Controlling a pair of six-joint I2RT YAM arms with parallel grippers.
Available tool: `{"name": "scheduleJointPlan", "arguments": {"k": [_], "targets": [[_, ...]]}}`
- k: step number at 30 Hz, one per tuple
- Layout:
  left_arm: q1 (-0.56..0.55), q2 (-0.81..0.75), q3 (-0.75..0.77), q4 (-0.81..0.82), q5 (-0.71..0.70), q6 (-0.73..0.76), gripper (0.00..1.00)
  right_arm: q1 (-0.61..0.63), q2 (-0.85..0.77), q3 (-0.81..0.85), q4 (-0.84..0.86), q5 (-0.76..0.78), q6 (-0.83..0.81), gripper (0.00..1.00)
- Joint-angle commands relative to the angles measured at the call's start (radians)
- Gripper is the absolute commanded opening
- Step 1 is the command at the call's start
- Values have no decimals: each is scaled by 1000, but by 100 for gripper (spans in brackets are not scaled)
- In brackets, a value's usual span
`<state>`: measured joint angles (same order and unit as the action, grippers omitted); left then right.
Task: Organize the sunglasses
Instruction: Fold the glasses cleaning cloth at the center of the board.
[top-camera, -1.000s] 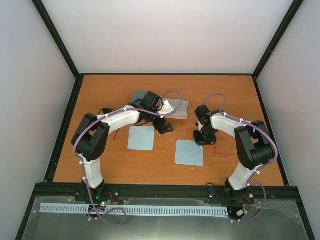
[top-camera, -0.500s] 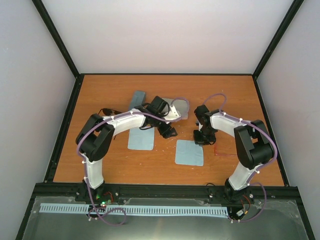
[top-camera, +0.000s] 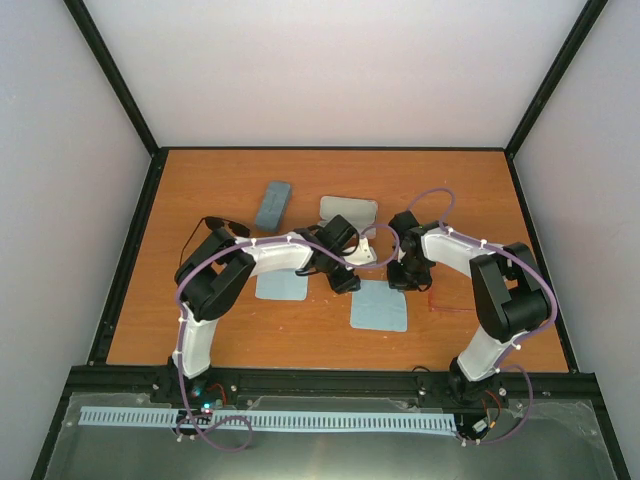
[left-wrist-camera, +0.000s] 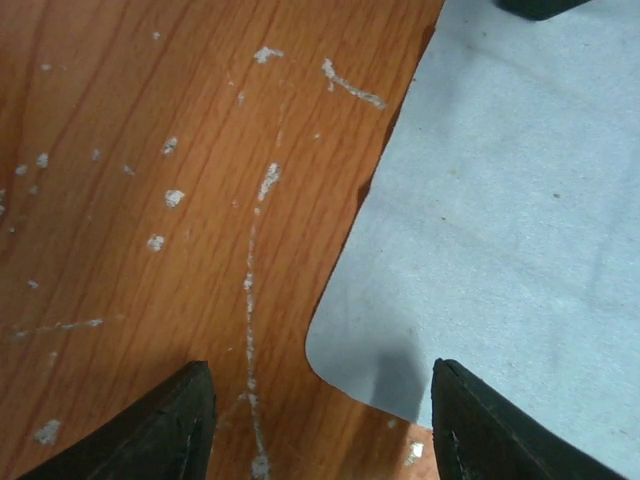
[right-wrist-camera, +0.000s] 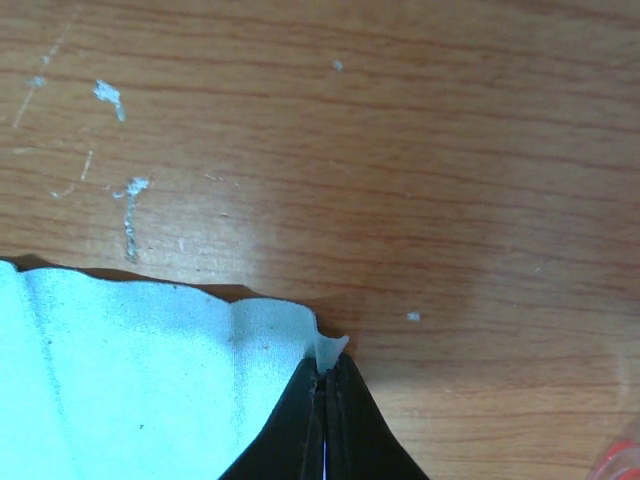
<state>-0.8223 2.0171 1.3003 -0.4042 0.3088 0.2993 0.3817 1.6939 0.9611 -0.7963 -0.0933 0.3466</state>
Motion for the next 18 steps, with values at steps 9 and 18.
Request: {"name": "scheduleJointPlan", "arguments": {"k": [9, 18], "targets": [[-69, 27, 18, 27, -97, -6, 52, 10, 2, -39, 68, 1, 27, 3], [-93, 15, -2, 18, -118, 2, 25, 9, -25, -63, 81, 4, 44, 3]]}}
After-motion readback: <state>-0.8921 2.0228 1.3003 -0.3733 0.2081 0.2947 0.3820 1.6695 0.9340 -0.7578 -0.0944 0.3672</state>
